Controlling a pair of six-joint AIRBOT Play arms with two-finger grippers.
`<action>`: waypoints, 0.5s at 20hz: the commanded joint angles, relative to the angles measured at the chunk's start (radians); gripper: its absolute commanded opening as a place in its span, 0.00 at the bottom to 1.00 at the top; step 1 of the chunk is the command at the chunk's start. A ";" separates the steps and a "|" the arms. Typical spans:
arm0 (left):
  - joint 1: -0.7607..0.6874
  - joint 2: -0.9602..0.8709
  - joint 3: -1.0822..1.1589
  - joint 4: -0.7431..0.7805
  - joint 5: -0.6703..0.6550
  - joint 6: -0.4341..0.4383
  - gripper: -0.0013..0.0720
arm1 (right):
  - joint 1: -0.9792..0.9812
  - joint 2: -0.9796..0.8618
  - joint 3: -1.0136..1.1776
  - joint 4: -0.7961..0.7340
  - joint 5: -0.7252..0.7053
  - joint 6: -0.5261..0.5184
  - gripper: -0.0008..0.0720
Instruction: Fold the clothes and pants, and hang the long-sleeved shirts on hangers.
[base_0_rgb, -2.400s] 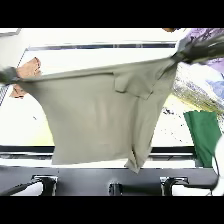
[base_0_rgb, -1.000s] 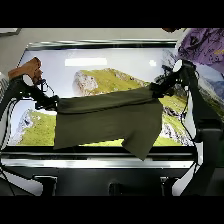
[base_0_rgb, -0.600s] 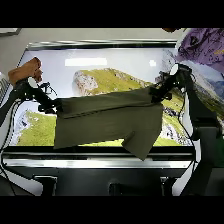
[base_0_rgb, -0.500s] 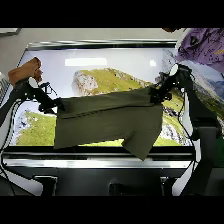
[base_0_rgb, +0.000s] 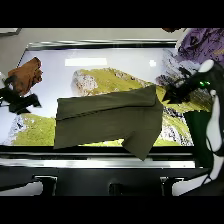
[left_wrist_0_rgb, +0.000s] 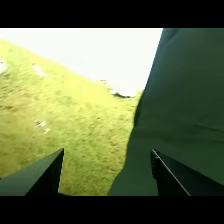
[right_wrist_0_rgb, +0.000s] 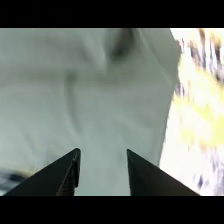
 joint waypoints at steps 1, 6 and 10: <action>0.122 0.270 -0.296 -0.037 0.127 -0.032 0.87 | -0.134 0.261 -0.429 0.135 -0.100 -0.109 0.62; 0.173 0.490 -0.601 -0.204 0.223 -0.010 0.87 | -0.149 0.479 -0.919 0.155 -0.245 -0.184 0.68; 0.173 0.505 -0.639 -0.275 0.223 -0.010 0.87 | -0.149 0.496 -1.089 0.215 -0.303 -0.238 0.68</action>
